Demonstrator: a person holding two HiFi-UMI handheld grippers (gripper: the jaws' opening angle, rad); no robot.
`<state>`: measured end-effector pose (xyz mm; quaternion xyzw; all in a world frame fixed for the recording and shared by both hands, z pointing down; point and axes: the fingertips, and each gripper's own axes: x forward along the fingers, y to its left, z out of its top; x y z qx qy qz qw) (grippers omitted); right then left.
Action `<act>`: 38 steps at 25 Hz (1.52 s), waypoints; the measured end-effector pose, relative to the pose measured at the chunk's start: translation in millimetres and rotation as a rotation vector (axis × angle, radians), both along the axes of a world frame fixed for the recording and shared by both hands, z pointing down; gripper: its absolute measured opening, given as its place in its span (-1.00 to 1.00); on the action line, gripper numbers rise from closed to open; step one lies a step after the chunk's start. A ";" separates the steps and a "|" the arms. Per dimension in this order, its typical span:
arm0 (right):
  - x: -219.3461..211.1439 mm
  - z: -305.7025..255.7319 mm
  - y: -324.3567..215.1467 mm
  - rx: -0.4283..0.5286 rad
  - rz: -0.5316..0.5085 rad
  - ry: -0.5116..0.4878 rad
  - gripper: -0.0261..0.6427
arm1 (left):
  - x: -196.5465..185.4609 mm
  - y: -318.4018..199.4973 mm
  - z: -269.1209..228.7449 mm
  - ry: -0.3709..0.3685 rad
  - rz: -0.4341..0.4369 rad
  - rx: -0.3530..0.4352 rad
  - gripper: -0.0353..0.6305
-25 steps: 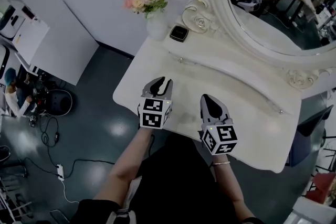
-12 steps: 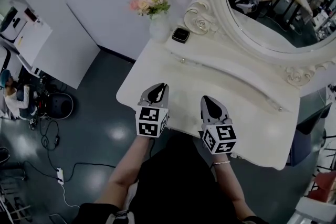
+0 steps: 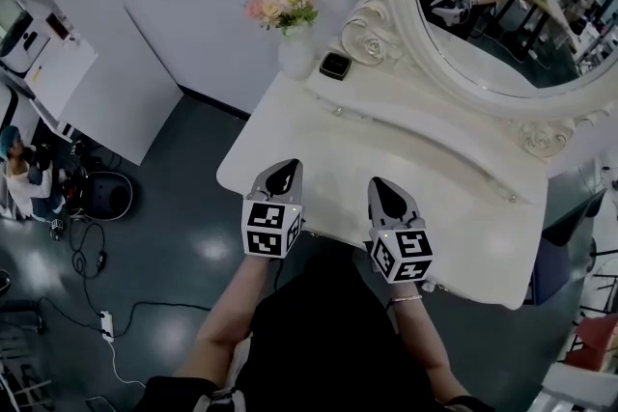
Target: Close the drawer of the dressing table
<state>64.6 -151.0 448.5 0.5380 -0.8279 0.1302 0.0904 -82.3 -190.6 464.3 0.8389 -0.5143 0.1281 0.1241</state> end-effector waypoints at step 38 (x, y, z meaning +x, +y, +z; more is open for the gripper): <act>-8.9 3.9 -6.1 -0.015 -0.002 -0.006 -0.91 | -10.5 6.0 -12.2 0.024 0.010 0.020 -0.88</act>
